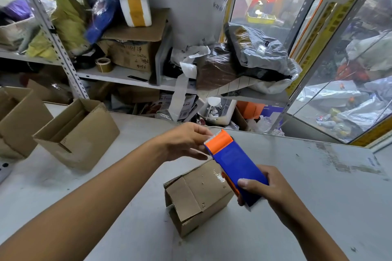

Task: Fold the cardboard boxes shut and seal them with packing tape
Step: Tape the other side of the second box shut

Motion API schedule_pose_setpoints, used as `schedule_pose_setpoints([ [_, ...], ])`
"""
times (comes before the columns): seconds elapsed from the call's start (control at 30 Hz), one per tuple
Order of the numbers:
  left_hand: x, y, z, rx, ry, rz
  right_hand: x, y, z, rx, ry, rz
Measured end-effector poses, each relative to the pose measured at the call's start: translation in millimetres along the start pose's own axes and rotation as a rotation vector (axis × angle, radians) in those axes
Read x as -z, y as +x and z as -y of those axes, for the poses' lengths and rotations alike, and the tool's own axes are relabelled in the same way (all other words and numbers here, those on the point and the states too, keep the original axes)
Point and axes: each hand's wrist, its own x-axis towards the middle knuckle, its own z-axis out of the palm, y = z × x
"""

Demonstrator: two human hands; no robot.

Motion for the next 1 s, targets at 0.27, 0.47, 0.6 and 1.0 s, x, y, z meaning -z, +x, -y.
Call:
schedule_pose_setpoints([
  [0.27,6.0,0.5,21.9,-0.034,0.299,-0.193,-31.0,5.2,11.3,-0.157,-0.029,-0.047],
  [0.47,21.8,1.3,46.8,0.005,0.339,-0.298,-39.8,-9.1,3.4,-0.280,0.022,-0.062],
  [0.6,34.1,0.7,59.3,0.029,0.332,-0.316,-44.1,-20.7,-1.8,-0.321,0.048,-0.059],
  [1.0,42.9,11.0,92.5,0.172,0.289,-0.263,-51.2,-29.6,-22.9,-0.412,0.044,-0.113],
])
